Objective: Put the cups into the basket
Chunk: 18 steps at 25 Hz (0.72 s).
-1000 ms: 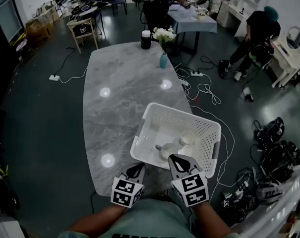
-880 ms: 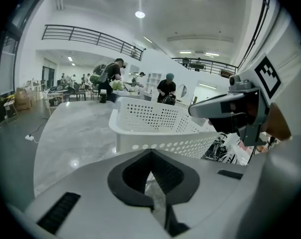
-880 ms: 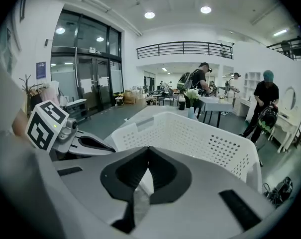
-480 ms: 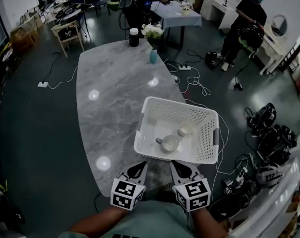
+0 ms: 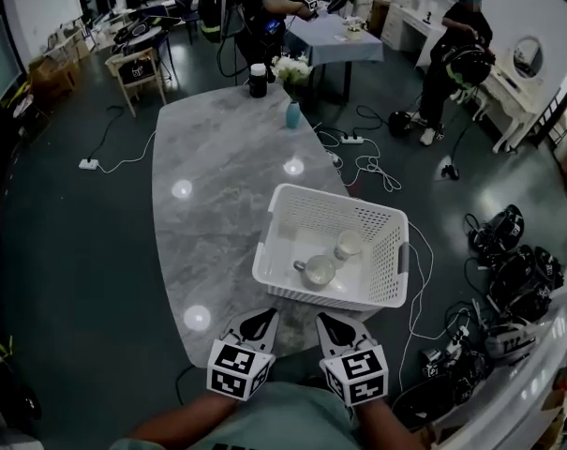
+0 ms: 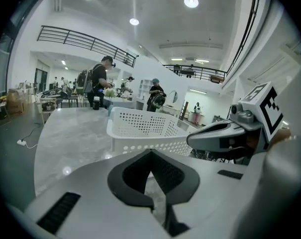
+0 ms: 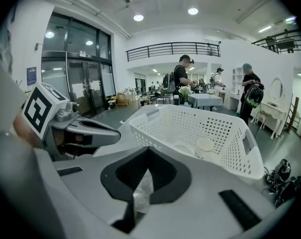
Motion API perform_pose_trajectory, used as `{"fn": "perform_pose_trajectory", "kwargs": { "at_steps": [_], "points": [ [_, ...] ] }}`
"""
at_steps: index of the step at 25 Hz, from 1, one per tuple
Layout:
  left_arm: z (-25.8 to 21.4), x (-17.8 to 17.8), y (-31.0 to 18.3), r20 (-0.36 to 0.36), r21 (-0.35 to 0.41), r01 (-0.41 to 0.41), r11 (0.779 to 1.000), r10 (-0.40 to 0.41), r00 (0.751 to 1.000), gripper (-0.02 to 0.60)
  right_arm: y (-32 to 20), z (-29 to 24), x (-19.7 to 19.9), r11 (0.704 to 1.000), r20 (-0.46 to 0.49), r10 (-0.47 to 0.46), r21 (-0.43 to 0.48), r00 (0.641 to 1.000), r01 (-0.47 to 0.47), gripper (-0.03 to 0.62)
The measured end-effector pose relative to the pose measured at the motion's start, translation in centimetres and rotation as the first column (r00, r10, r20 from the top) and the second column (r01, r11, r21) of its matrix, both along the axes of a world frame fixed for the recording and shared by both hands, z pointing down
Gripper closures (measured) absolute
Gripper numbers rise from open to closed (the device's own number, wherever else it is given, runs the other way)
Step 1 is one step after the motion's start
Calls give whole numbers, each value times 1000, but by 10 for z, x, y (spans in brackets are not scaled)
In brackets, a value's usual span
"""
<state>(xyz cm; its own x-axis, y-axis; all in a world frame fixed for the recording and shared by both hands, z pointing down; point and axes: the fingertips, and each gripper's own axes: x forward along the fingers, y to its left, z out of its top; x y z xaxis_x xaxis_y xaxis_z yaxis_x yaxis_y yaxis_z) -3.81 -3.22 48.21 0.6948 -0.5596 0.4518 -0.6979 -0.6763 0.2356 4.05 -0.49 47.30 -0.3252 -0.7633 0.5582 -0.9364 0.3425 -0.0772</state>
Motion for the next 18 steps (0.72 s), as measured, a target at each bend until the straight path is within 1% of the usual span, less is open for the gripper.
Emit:
{"fn": "perform_pose_trajectory", "kwargs": {
  "at_steps": [5,11,15,18],
  "points": [
    [-5,22,23,11,5,38,999,-38,999,581,25,2,12,998,6,-58,-4,998,58,580],
    [-8,55,66,34,12,106,994,-106,994,581,66,5,45,992,8,-127,1,992,127,580],
    [1,73,98,51,16,172,985,-172,984,581,92,15,69,985,18,-172,14,985,172,580],
    [5,78,123,60,16,227,974,-228,972,581,111,20,79,978,25,-209,23,977,209,580]
  ]
}}
